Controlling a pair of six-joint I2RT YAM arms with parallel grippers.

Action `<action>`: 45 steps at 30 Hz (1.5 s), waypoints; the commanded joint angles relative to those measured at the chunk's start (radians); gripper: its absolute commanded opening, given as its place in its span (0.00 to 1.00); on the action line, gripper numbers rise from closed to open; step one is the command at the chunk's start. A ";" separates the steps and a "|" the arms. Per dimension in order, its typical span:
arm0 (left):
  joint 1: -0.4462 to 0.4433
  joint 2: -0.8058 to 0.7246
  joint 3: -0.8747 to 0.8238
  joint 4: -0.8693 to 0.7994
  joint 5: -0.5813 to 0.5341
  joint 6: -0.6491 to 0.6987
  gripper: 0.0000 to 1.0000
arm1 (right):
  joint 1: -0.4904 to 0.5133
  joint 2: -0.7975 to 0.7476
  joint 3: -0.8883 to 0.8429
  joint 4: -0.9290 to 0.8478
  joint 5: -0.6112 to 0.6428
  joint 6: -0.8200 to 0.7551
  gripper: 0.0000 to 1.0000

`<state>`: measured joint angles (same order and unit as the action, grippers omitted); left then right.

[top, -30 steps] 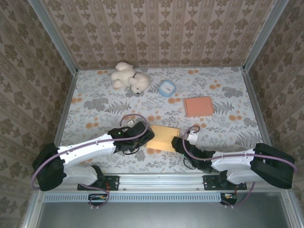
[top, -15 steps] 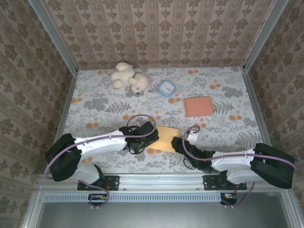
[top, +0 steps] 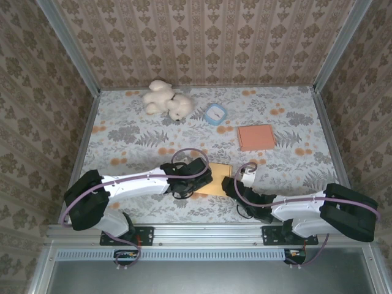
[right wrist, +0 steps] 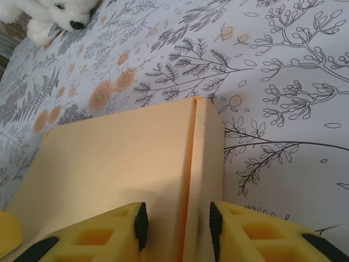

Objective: Fold the paper box

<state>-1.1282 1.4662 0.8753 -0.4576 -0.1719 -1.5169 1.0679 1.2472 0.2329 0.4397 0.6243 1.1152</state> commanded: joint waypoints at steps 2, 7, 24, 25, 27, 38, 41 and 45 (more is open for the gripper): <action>-0.034 0.005 0.052 0.031 0.021 -0.054 0.89 | 0.020 0.032 0.023 0.006 0.006 0.019 0.39; -0.051 0.024 0.063 0.056 0.048 -0.071 0.89 | 0.032 0.081 0.039 0.033 0.005 0.024 0.39; -0.055 0.105 0.037 0.099 0.059 -0.083 0.88 | 0.054 0.133 0.055 0.045 0.023 0.031 0.39; -0.054 0.105 0.032 0.099 0.052 -0.081 0.88 | 0.055 0.133 0.055 0.045 0.025 0.031 0.39; -0.047 0.099 0.011 0.102 0.045 -0.082 0.87 | 0.055 0.132 0.051 0.042 0.027 0.030 0.39; -0.003 0.089 -0.099 0.145 0.049 -0.088 0.85 | 0.055 0.067 0.058 -0.052 0.043 -0.035 0.44; 0.010 0.088 -0.118 0.146 0.054 -0.083 0.85 | 0.055 0.019 0.077 -0.135 0.052 -0.085 0.45; 0.020 0.082 -0.129 0.133 0.051 -0.068 0.85 | 0.055 -0.053 0.090 -0.228 0.063 -0.148 0.49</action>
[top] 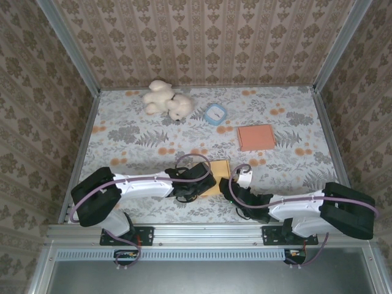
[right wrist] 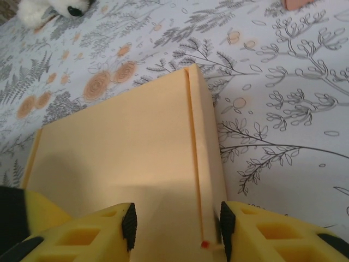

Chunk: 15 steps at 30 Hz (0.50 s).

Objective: Fold the paper box

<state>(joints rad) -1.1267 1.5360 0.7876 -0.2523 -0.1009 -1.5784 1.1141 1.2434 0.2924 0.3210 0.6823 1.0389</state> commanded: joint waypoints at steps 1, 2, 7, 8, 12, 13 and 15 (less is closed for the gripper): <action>0.020 0.010 -0.042 -0.084 -0.024 -0.003 0.85 | 0.009 -0.064 0.035 -0.131 0.006 -0.088 0.50; 0.020 0.009 -0.039 -0.094 -0.027 0.004 0.85 | 0.009 -0.078 0.040 -0.153 0.008 -0.106 0.50; 0.026 0.007 -0.045 -0.116 -0.034 0.017 0.85 | 0.009 -0.122 0.046 -0.213 0.009 -0.151 0.51; 0.028 0.006 -0.048 -0.117 -0.035 0.019 0.85 | 0.010 -0.130 0.042 -0.214 0.007 -0.153 0.50; 0.036 0.005 -0.051 -0.127 -0.036 0.029 0.84 | 0.009 -0.145 0.047 -0.235 -0.017 -0.181 0.50; 0.036 0.005 -0.050 -0.131 -0.037 0.033 0.84 | 0.009 -0.145 0.050 -0.242 -0.025 -0.190 0.49; 0.039 0.004 -0.049 -0.137 -0.036 0.038 0.84 | 0.009 -0.142 0.059 -0.259 -0.042 -0.198 0.49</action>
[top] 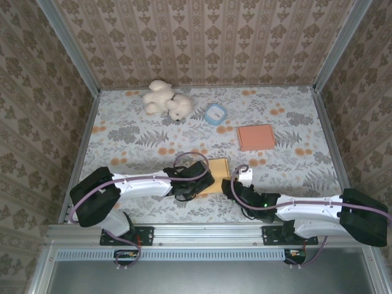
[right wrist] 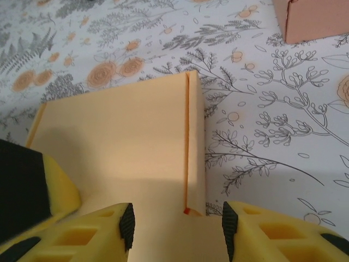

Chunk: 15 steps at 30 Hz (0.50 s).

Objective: Fold the paper box

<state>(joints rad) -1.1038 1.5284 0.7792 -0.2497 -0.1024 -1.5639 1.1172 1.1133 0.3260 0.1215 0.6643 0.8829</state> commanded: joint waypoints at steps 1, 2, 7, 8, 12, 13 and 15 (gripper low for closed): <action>0.016 0.010 -0.039 -0.142 -0.036 0.025 0.84 | 0.006 -0.008 0.030 -0.063 -0.033 -0.048 0.48; 0.016 0.007 -0.038 -0.147 -0.038 0.028 0.84 | 0.006 -0.002 0.033 -0.065 -0.042 -0.050 0.49; 0.019 0.002 -0.043 -0.159 -0.046 0.031 0.84 | 0.000 0.035 0.032 -0.042 -0.051 -0.055 0.53; 0.018 0.002 -0.044 -0.159 -0.046 0.031 0.84 | -0.008 0.044 0.029 -0.031 -0.064 -0.057 0.54; 0.019 0.002 -0.047 -0.159 -0.044 0.031 0.84 | -0.045 0.082 0.027 0.019 -0.130 -0.078 0.55; 0.019 0.002 -0.046 -0.159 -0.043 0.033 0.84 | -0.054 0.092 0.028 0.031 -0.147 -0.085 0.55; 0.019 0.000 -0.044 -0.159 -0.042 0.036 0.84 | -0.070 0.113 0.031 0.057 -0.185 -0.101 0.55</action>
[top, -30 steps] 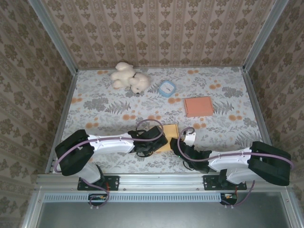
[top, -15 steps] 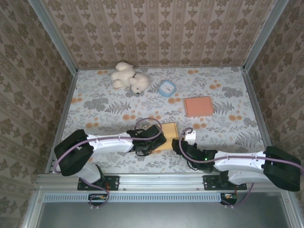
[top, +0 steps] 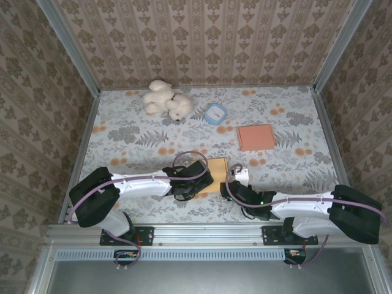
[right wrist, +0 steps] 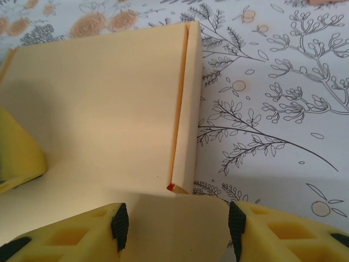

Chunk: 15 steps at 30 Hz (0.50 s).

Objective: Fold the paper box

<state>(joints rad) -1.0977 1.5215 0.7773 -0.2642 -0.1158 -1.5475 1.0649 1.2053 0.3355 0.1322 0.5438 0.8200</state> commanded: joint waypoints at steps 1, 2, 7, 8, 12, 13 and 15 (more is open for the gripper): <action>0.013 0.007 -0.040 -0.147 -0.028 0.021 0.84 | -0.027 0.033 0.023 0.058 -0.088 -0.042 0.55; 0.013 0.007 -0.038 -0.147 -0.028 0.021 0.84 | -0.035 0.046 0.024 0.074 -0.112 -0.041 0.54; 0.013 0.009 -0.036 -0.147 -0.028 0.020 0.84 | -0.058 0.076 0.007 0.171 -0.224 0.006 0.50; 0.013 0.008 -0.035 -0.147 -0.027 0.020 0.84 | -0.061 0.075 0.009 0.175 -0.239 0.015 0.50; 0.012 0.013 -0.034 -0.146 -0.028 0.019 0.84 | -0.065 0.063 0.019 0.168 -0.276 0.031 0.49; 0.013 0.014 -0.034 -0.146 -0.028 0.019 0.84 | -0.066 0.063 0.018 0.171 -0.289 0.034 0.48; 0.013 0.017 -0.035 -0.144 -0.026 0.017 0.84 | -0.067 0.066 0.020 0.175 -0.313 0.033 0.48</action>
<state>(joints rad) -1.0855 1.5154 0.7769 -0.2840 -0.1387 -1.5471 0.9947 1.2652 0.3412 0.2779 0.3279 0.8341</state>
